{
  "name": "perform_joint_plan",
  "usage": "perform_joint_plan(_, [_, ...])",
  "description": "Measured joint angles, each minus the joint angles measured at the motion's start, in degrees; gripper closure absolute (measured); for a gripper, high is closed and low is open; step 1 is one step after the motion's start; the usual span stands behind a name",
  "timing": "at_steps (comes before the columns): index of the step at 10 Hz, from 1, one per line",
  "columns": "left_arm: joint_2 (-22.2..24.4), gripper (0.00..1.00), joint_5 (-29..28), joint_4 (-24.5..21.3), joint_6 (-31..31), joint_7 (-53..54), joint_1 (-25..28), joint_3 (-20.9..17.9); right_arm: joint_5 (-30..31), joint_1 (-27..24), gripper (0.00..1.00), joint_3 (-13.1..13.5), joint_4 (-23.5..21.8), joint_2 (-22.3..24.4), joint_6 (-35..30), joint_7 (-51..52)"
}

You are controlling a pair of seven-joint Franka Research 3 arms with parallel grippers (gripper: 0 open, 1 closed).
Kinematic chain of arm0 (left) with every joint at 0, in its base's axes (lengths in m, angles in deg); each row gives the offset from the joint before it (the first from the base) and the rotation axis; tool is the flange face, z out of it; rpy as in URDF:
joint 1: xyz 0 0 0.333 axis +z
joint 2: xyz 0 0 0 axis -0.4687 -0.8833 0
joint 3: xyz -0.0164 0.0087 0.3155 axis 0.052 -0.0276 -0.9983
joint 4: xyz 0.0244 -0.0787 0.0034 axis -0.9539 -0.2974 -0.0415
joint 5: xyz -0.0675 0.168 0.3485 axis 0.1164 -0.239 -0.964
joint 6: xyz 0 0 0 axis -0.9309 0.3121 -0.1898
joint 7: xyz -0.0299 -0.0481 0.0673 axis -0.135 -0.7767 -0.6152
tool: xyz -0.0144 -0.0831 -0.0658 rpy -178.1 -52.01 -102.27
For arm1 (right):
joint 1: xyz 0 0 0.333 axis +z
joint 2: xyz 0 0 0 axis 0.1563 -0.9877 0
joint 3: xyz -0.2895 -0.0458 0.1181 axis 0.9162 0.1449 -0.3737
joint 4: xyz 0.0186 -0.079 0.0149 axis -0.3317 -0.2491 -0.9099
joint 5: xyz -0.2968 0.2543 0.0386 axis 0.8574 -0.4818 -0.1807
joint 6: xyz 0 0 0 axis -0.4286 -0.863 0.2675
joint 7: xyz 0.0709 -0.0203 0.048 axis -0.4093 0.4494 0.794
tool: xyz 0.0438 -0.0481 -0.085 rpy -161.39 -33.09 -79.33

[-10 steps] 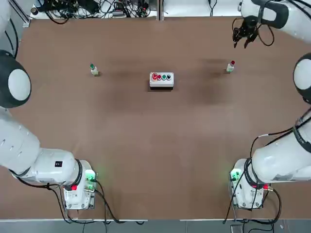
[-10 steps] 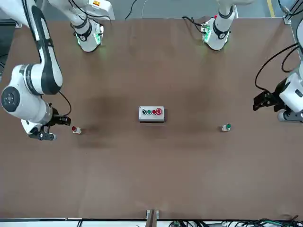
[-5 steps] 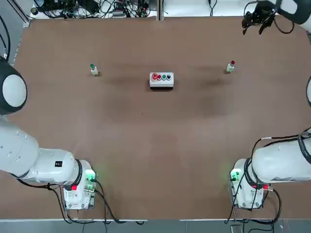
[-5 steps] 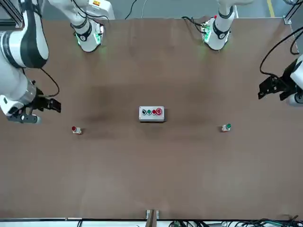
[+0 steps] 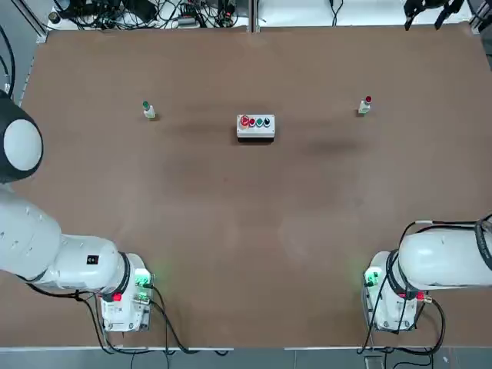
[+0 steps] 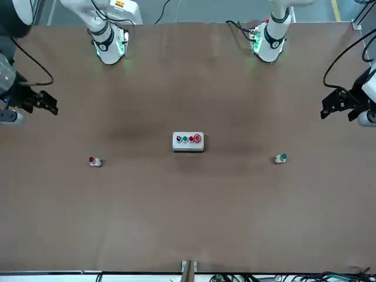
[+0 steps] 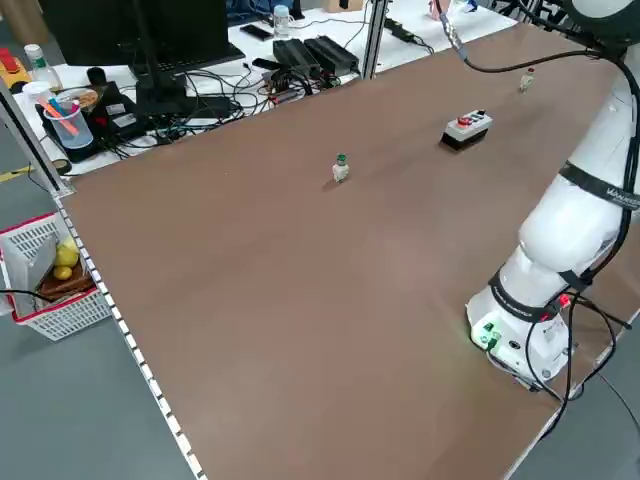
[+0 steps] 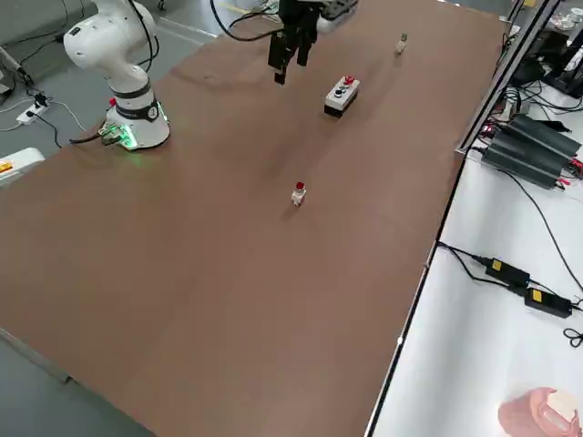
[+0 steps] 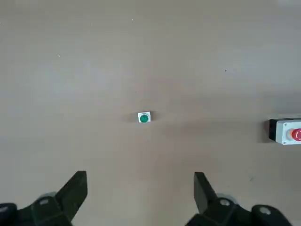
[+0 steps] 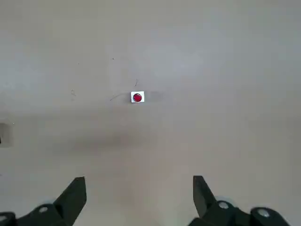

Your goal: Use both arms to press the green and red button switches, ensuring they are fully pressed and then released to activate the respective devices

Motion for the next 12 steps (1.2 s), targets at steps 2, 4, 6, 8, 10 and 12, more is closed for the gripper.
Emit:
perform_joint_plan(2, [0.0,0.00,0.0,0.0,0.0,0.0,0.0,0.0,-0.1,0.0,0.00,-0.1,0.8,1.3,-0.8,-0.8])
perform_joint_plan(4, [0.0,0.00,0.0,0.0,0.0,0.0,0.0,0.0,-1.3,0.0,0.00,-0.1,2.1,2.1,-2.1,-1.2])
perform_joint_plan(6, [0.0,0.00,0.0,0.0,0.0,0.0,0.0,0.0,-3.0,0.0,0.00,0.0,3.2,2.7,-3.1,-2.7])
perform_joint_plan(8, [0.0,0.00,0.0,0.0,0.0,0.0,-0.1,0.0,-3.4,0.0,0.00,0.1,4.6,2.9,-4.2,-3.8])
perform_joint_plan(10, [0.0,0.00,0.0,0.0,0.0,0.0,-0.1,0.0,-3.4,0.0,0.00,0.1,4.8,3.0,-4.5,-4.0])
perform_joint_plan(12, [0.0,0.00,0.0,0.0,0.0,0.0,-0.1,0.0,-3.5,0.0,0.00,0.1,4.8,3.0,-4.5,-4.1])
